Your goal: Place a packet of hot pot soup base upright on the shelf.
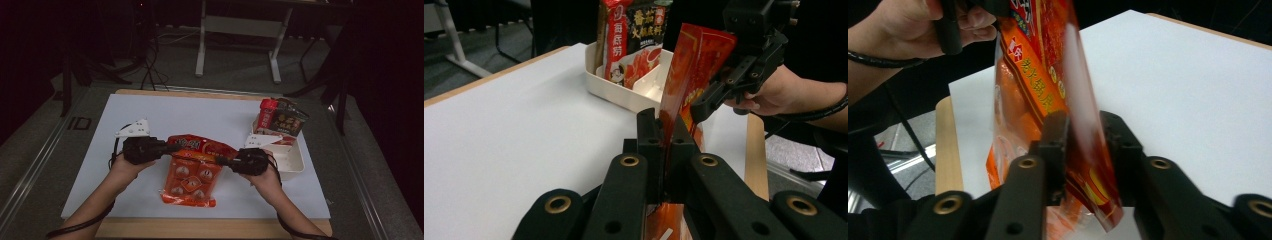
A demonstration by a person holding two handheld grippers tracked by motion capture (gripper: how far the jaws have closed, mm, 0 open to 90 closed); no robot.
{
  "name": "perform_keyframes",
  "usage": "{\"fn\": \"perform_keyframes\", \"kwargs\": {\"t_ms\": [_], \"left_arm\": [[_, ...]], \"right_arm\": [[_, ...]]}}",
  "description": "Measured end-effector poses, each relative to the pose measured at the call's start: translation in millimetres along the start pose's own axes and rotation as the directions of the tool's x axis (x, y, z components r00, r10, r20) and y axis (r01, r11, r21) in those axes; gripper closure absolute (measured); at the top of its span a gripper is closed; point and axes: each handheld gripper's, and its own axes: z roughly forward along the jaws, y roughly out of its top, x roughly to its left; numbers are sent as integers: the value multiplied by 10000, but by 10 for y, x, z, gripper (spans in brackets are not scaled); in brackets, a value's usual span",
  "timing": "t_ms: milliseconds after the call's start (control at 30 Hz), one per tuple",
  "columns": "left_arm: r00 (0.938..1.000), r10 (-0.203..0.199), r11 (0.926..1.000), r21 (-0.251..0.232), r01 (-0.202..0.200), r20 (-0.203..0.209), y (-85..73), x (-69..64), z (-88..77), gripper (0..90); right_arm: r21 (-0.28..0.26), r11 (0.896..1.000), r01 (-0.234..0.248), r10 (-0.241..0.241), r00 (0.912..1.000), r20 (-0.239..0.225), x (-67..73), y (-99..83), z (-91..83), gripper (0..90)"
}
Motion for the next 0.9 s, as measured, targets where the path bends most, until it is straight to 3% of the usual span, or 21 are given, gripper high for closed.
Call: {"fn": "perform_keyframes", "kwargs": {"t_ms": [167, 200, 433, 700, 900], "left_arm": [[10000, 39, 10000, 32, -38, -77, 9, -14, 8, 889], [10000, 26, 10000, 39, -26, -83, 13, -15, 8, 888], [9998, 103, 9999, 66, -104, 151, 70, -48, -31, 888], [9969, 601, 9972, -480, -577, 514, 264, -172, -97, 886], [9965, 607, 9939, -955, -550, 580, 308, -179, -82, 878]], "right_arm": [[187, 9998, 45, -43, 9999, -121, 24, -10, 7, 890], [183, 9996, 221, -222, 9997, 75, 52, -14, 11, 895], [162, 9995, 255, -258, 9995, 178, 149, 9, -46, 900], [-258, 9985, 491, -488, 9987, 142, 329, 186, -302, 900], [-508, 9948, 880, -846, 9942, 657, 356, 339, -440, 900]]}}
